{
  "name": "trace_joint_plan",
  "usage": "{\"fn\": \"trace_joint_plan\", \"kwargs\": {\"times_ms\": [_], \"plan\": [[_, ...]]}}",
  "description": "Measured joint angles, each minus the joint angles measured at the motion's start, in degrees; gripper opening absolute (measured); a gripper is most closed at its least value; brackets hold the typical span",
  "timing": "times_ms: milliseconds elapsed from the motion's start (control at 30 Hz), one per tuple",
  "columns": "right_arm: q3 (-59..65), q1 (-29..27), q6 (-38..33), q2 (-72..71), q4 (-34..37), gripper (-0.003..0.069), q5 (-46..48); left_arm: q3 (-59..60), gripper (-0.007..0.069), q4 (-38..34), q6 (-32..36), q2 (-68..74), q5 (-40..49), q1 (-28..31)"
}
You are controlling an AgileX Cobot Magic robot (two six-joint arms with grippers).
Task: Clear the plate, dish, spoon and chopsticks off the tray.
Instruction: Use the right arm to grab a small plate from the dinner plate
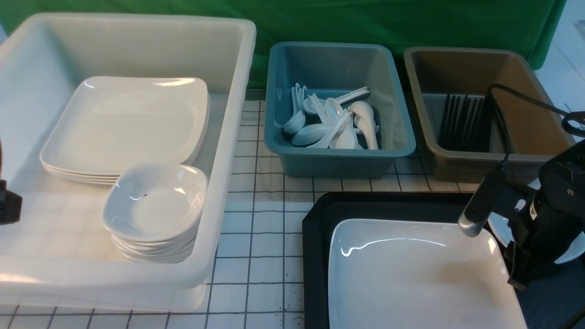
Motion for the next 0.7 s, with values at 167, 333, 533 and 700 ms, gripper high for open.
{"fn": "trace_joint_plan", "kwargs": {"times_ms": [167, 333, 533, 700], "plan": [[-0.67, 0.19, 0.99, 0.45, -1.84, 0.0255, 1.55, 0.0, 0.0004, -0.52, 0.0, 0.0, 0.36, 0.0], [-0.37, 0.19, 4.46, -1.46, -1.62, 0.0255, 6.17, 0.0, 0.0004, -1.2, 0.33, 0.0, 0.36, 0.0], [0.58, 0.02, 7.96, -9.6, 2.19, 0.0143, 14.27, 0.0, 0.0005, -3.2, 0.68, 0.0, -0.32, 0.0], [0.74, -0.04, 9.61, -20.61, 7.8, 0.0079, 18.39, 0.0, 0.0005, -6.05, 2.16, 0.0, -0.6, 0.0]]}}
